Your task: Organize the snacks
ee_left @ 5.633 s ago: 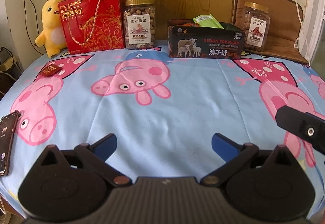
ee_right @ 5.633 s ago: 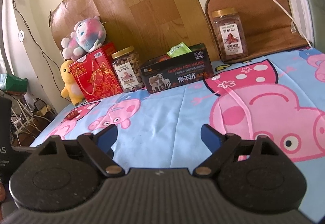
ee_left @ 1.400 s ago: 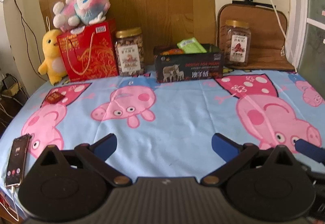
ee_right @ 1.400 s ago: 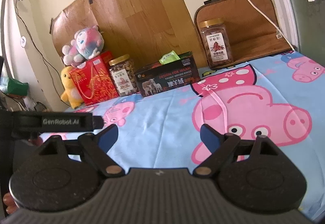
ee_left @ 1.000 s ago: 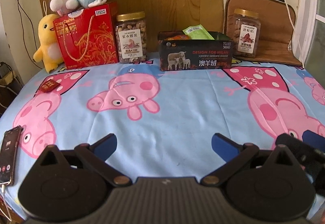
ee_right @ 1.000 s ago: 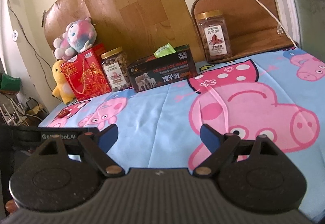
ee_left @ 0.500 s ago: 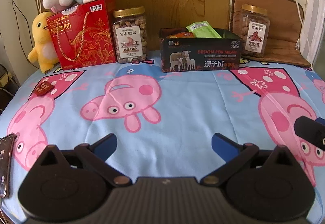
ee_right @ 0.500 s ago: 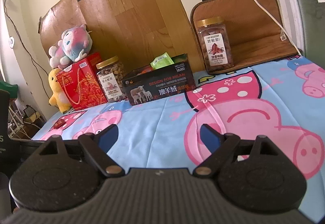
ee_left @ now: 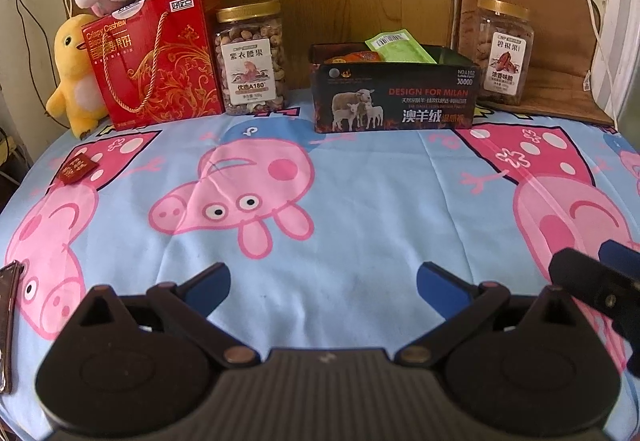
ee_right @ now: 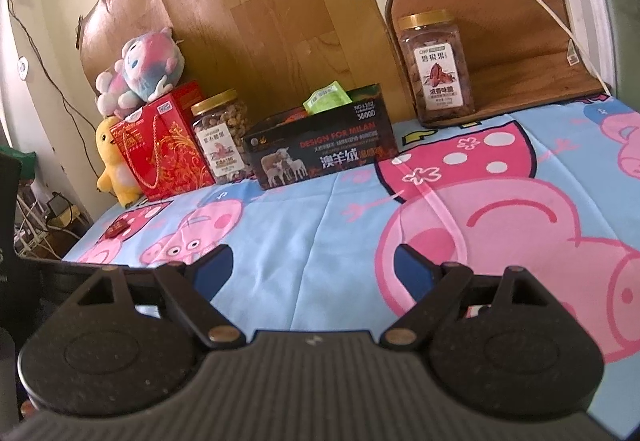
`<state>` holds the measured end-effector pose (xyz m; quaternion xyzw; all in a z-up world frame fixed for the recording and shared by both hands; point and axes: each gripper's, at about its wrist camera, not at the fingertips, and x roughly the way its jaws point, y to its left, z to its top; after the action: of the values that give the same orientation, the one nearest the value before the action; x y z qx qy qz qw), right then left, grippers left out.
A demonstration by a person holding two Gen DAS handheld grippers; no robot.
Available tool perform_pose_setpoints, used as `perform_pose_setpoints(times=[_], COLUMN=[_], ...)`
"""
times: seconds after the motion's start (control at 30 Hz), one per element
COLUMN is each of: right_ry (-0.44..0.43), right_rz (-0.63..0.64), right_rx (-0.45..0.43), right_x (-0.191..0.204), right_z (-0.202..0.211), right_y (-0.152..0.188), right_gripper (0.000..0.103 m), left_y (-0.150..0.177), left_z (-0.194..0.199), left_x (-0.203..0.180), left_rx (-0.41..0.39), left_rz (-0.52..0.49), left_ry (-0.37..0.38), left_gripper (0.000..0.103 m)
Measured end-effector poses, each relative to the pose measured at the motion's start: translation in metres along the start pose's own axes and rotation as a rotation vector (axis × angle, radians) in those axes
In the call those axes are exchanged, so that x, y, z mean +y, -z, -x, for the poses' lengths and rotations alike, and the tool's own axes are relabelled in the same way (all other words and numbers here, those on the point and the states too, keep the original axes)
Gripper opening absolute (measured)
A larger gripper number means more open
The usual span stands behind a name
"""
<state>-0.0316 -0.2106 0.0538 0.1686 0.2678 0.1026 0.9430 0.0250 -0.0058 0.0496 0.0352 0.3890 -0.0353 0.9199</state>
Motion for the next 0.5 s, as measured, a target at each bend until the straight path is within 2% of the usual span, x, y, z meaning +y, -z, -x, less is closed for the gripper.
perform_pose_setpoints(times=[0.33, 0.5], right_ry=[-0.002, -0.055], right_rz=[-0.019, -0.06], right_rx=[-0.023, 0.01], right_x=[-0.001, -0.001], right_z=[0.016, 0.026], right_y=[-0.001, 0.002], right_gripper=[0.089, 0.089], left_y=[0.002, 0.001], left_z=[0.017, 0.037], left_x=[-0.003, -0.008], left_rx=[-0.012, -0.037], left_rz=[0.001, 0.0], left_ry=[0.005, 0.006], left_gripper=[0.103, 0.103])
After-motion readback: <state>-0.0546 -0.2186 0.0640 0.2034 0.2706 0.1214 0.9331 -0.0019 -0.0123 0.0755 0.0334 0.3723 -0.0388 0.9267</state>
